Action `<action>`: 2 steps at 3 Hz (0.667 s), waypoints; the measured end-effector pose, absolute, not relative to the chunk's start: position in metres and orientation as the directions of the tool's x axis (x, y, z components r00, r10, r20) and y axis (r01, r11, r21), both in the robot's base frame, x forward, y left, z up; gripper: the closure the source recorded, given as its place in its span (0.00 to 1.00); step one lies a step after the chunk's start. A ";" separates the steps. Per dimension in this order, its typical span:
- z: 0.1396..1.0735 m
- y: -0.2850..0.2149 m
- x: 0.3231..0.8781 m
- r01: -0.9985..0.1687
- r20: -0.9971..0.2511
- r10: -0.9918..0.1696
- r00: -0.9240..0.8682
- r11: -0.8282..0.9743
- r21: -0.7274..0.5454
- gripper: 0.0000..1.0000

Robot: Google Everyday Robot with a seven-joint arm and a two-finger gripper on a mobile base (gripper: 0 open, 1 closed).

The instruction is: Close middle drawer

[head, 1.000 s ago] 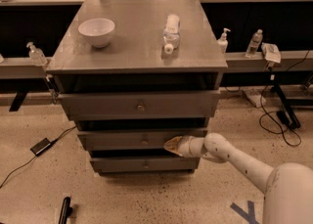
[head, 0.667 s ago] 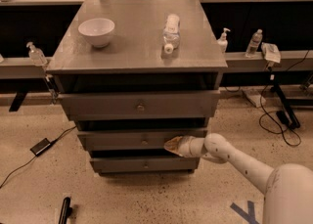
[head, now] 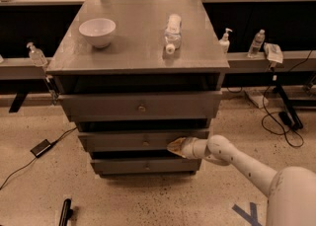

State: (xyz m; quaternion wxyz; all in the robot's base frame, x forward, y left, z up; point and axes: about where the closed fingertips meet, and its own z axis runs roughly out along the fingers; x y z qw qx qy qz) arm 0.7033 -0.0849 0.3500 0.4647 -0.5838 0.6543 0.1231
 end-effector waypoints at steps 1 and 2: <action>0.351 -0.081 0.669 -0.907 -0.745 -0.646 0.164 0.199 -0.372 1.00; 0.352 -0.080 0.626 -0.928 -0.762 -0.617 0.200 0.131 -0.349 1.00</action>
Offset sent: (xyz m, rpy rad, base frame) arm -0.1260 -0.0025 0.0063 0.0302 0.0529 0.2575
